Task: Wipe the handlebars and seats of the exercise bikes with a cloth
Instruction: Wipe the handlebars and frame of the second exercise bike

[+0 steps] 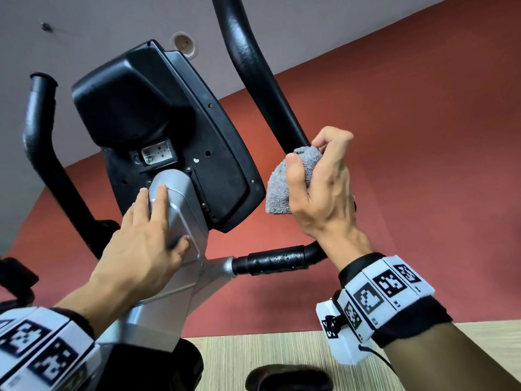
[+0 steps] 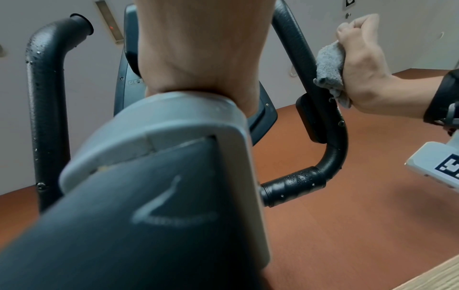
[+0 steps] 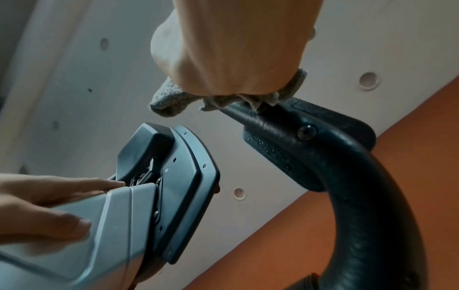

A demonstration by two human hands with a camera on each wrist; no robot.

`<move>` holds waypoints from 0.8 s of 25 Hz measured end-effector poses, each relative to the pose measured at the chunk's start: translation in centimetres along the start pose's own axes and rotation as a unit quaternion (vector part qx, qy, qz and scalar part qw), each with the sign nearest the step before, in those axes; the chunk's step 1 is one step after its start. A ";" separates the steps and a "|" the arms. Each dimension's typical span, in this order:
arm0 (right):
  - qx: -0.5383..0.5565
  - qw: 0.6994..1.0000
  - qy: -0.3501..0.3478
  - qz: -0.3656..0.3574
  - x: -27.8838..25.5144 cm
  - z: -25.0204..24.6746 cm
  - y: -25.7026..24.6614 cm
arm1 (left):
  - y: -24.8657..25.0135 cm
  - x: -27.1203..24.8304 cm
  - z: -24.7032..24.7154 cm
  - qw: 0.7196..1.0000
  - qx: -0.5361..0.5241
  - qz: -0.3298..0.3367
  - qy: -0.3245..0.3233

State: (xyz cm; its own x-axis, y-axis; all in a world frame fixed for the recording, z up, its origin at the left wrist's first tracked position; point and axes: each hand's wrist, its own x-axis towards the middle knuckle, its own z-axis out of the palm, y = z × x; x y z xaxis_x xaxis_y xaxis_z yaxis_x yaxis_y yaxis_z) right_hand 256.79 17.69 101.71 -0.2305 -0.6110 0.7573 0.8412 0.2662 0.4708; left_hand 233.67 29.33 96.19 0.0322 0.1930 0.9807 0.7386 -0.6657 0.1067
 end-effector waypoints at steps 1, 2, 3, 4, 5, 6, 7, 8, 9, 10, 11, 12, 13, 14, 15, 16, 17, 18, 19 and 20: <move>-0.035 0.999 0.018 0.002 0.0 0.3 0.3 | 0.0 0.0 0.0 1.000 0.000 0.000 0.000; -0.078 0.996 0.037 0.013 -0.1 0.6 0.8 | 0.0 0.0 0.0 1.000 0.000 0.000 -0.001; -0.112 0.992 0.054 0.027 0.0 0.8 1.4 | 0.0 0.1 0.0 1.000 -0.001 0.000 -0.001; -0.123 0.990 0.066 0.037 0.0 0.9 1.9 | 0.0 0.1 0.0 1.000 0.000 0.000 0.000; -0.107 0.991 0.071 0.035 0.0 1.0 2.1 | 0.0 0.1 0.0 1.000 0.002 0.001 0.001; -0.074 0.994 0.070 0.027 -0.1 1.0 2.1 | -0.1 0.1 0.0 1.000 0.002 0.000 0.002; -0.037 0.997 0.068 0.020 -0.2 0.9 1.9 | -0.1 0.0 0.0 1.000 -0.001 0.000 0.000; -0.010 0.997 0.071 0.020 -0.3 0.7 1.7 | -0.1 0.0 0.0 1.000 -0.003 0.000 -0.001; 0.005 0.997 0.077 0.025 -0.4 0.6 1.6 | -0.1 0.0 0.1 1.000 -0.004 0.001 -0.001; 0.010 0.996 0.084 0.031 -0.4 0.4 1.6 | -0.1 0.0 0.1 1.000 -0.003 0.002 0.001; 0.004 0.995 0.089 0.036 -0.5 0.2 1.6 | -0.2 0.1 0.1 1.000 -0.003 0.003 0.003; -0.012 0.995 0.093 0.037 -0.8 0.1 1.7 | -0.2 0.1 0.2 1.000 -0.004 0.004 0.005; -0.034 0.994 0.099 0.034 -1.1 0.1 1.9 | -0.3 0.1 0.2 1.000 -0.006 0.005 0.006; -0.060 0.992 0.104 0.032 -1.6 0.1 2.1 | -0.3 0.1 0.2 1.000 -0.008 0.005 0.006; -0.083 0.990 0.104 0.038 -2.2 0.3 2.1 | -0.3 0.1 0.2 1.000 -0.009 0.005 0.006; -0.102 0.989 0.094 0.051 -2.9 0.5 2.0 | -0.3 0.1 0.2 1.000 -0.008 0.006 0.007; -0.117 0.988 0.076 0.065 -3.5 0.9 1.8 | -0.3 0.1 0.3 1.000 -0.007 0.007 0.007; -0.130 0.987 0.059 0.073 -3.9 1.3 1.7 | -0.3 0.1 0.3 1.000 -0.006 0.008 0.007; -0.141 0.986 0.043 0.073 -3.8 1.8 1.6 | -0.3 0.1 0.3 1.000 -0.005 0.008 0.008; -0.150 0.986 0.030 0.063 -3.4 2.2 1.5 | -0.3 0.1 0.2 1.000 -0.005 0.007 0.007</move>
State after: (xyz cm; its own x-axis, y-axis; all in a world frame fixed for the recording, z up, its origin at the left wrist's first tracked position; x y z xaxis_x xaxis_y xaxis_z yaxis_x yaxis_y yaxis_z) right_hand 257.72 21.77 100.82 -0.0934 -0.6321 0.7692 0.9704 0.1149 0.2122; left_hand 233.61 29.73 96.24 0.0333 0.1744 0.9841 0.7315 -0.6752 0.0949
